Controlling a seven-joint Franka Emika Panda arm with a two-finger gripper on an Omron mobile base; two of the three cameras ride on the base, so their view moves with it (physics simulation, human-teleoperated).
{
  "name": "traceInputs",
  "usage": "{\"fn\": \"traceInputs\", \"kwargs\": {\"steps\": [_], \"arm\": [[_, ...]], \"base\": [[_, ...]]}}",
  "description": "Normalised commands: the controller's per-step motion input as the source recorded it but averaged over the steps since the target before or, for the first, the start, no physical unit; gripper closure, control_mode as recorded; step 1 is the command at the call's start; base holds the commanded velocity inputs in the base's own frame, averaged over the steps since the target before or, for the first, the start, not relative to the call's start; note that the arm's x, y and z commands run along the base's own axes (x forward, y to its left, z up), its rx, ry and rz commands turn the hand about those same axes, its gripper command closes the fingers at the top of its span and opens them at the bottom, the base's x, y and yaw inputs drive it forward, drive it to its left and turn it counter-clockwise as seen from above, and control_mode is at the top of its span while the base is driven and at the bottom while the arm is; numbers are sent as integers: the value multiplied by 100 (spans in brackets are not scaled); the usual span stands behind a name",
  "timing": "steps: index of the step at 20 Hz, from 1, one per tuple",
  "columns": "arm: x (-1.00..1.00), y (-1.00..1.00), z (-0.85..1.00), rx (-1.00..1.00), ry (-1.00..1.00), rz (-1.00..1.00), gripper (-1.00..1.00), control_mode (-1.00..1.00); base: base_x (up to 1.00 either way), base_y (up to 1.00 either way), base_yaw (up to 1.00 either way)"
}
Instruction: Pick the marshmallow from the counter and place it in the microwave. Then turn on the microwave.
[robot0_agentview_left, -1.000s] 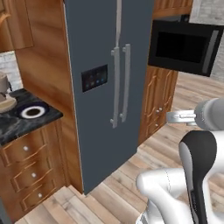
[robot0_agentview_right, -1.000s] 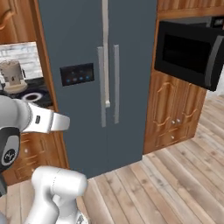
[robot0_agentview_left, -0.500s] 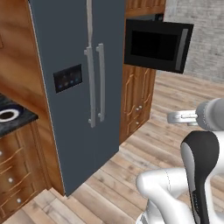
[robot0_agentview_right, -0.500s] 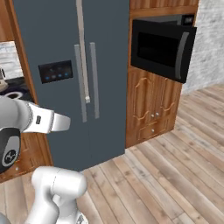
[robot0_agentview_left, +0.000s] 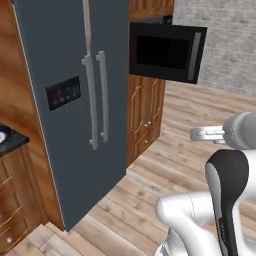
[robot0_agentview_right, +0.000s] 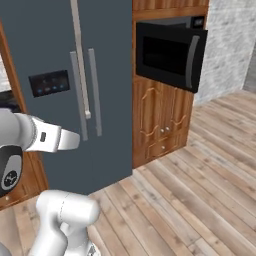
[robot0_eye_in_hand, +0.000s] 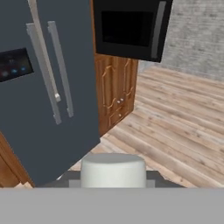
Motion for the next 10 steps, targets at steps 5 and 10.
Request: {"fn": "traceInputs", "kwargs": {"steps": [5,10], "arm": [[0,0,0,0,0,0,100,100],[0,0,0,0,0,0,100,100]], "base": [[-19,-57,-19],[-11,-58,-21]]}}
